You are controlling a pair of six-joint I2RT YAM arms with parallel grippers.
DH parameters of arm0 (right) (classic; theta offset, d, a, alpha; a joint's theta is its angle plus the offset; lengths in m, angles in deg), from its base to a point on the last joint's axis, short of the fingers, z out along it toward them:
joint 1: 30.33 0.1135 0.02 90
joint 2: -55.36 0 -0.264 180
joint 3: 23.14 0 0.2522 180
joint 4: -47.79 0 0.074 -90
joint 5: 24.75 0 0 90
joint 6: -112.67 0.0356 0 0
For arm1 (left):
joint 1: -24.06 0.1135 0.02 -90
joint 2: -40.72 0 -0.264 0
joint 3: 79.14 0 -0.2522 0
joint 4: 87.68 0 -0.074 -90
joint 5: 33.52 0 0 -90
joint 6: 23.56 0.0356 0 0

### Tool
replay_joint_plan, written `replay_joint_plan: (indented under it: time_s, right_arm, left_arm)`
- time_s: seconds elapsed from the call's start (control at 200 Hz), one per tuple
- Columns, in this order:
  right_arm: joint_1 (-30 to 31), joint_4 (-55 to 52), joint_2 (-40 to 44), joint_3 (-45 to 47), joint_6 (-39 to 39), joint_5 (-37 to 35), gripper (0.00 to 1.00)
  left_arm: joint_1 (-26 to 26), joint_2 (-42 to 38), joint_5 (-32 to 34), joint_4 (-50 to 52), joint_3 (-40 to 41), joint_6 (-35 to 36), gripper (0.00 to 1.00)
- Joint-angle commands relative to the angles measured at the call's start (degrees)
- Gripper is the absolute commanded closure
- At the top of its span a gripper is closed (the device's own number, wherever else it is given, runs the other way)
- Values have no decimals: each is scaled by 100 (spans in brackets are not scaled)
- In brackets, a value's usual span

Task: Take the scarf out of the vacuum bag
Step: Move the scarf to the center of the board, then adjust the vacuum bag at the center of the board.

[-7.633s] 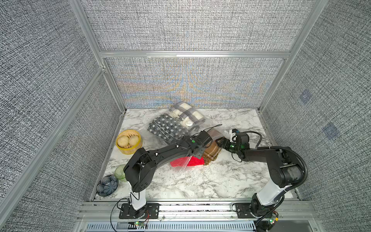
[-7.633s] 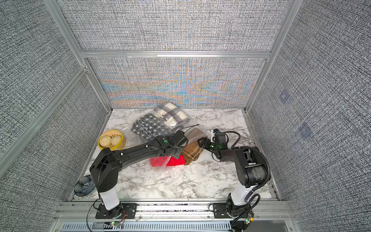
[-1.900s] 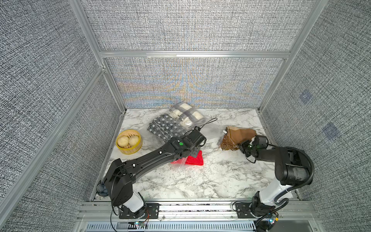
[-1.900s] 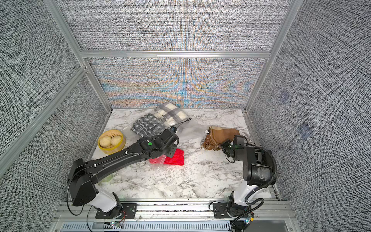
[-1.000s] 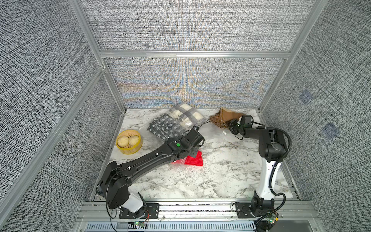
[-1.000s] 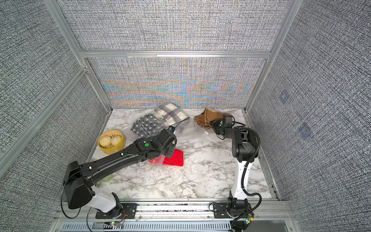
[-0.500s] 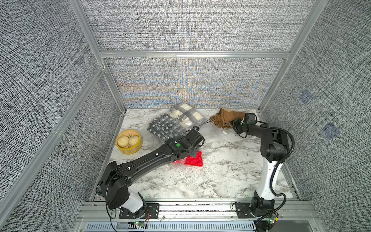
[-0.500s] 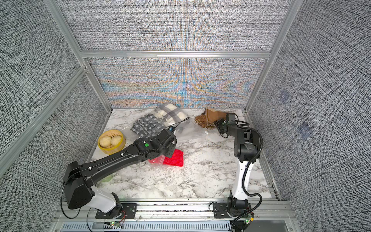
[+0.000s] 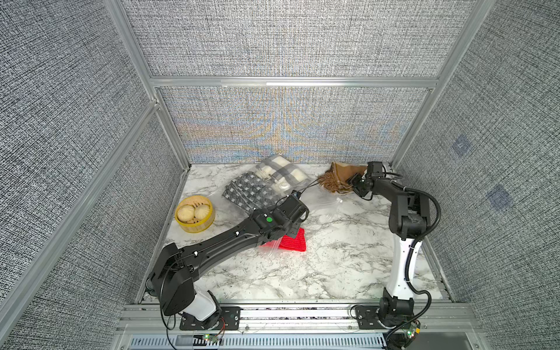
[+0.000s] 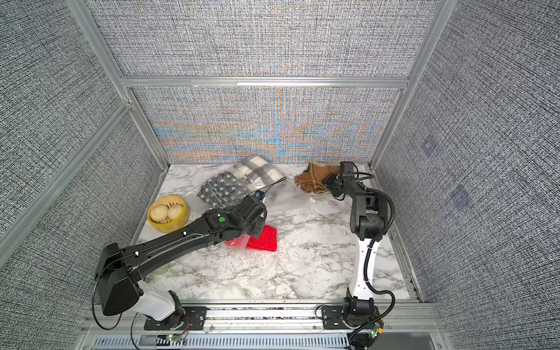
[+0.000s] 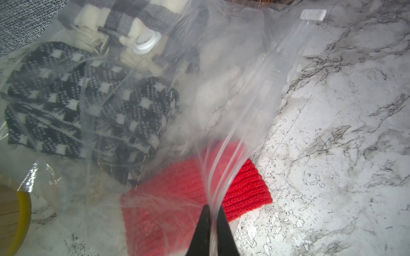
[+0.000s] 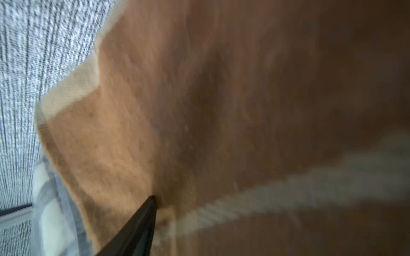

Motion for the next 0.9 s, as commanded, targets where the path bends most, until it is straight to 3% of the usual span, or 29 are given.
replay_joint_plan:
  time_s: [0.0,0.105,0.13,0.15,0.5,0.721,0.896]
  right_arm:
    - [5,91,380,557,166,-199,35]
    - [14,336,858,1001,339,-201,24]
    - [21,256,931,1009,357,-145,4]
    - [15,161,986,992,355,-86,1]
    - [-52,-766,2660,1736,-281,610,1]
    - [-157,-700,3959,2803,-641,1815,1]
    - [-166,-693,5169,3646,-647,1773,1]
  left_arm:
    - [-6,-84,-22,-67,8,18,92]
    - [-7,-194,51,-126,84,-56,91]
    - [-6,-235,65,-176,125,-66,91]
    - [-4,-261,67,-211,162,-70,91]
    - [-6,-372,21,-367,277,-44,91]
    - [-6,-304,202,-171,165,22,91]
    - [-6,-295,92,-199,171,-3,91]
